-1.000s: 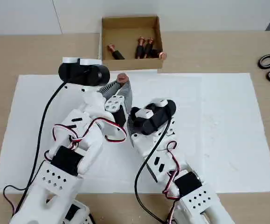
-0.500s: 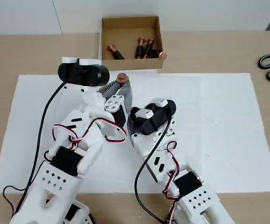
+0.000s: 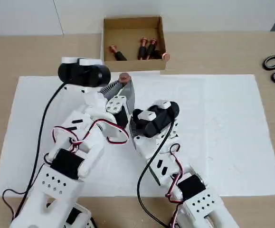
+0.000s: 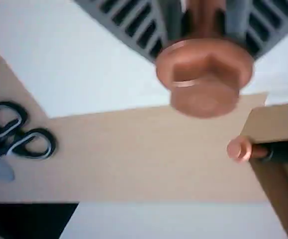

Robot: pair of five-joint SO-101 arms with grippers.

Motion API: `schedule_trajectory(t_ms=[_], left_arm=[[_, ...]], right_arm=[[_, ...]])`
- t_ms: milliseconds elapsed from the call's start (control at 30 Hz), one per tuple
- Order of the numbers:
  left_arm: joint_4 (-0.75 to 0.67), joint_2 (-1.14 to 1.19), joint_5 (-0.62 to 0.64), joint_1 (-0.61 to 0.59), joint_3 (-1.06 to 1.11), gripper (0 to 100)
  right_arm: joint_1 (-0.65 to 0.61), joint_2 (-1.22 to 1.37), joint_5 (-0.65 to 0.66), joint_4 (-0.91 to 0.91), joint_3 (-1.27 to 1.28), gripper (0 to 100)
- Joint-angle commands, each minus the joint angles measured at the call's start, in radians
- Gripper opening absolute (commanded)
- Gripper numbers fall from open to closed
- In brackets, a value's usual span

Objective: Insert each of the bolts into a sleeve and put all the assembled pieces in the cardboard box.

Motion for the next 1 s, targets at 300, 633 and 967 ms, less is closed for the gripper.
schedule_trajectory(t_ms=[300, 633, 967], left_arm=[[-0.034, -0.028, 0.0, 0.003, -0.03, 1], [-0.046, -0.028, 0.0, 0.037, -0.013, 1], [-0.048, -0.028, 0.0, 0.04, 0.019, 1]], right_arm=[[0.004, -0.025, -0.006, -0.019, -0.006, 0.4], [0.004, -0.024, -0.005, -0.019, -0.006, 0.4], [0.004, -0.024, -0.005, -0.018, -0.006, 0.4]])
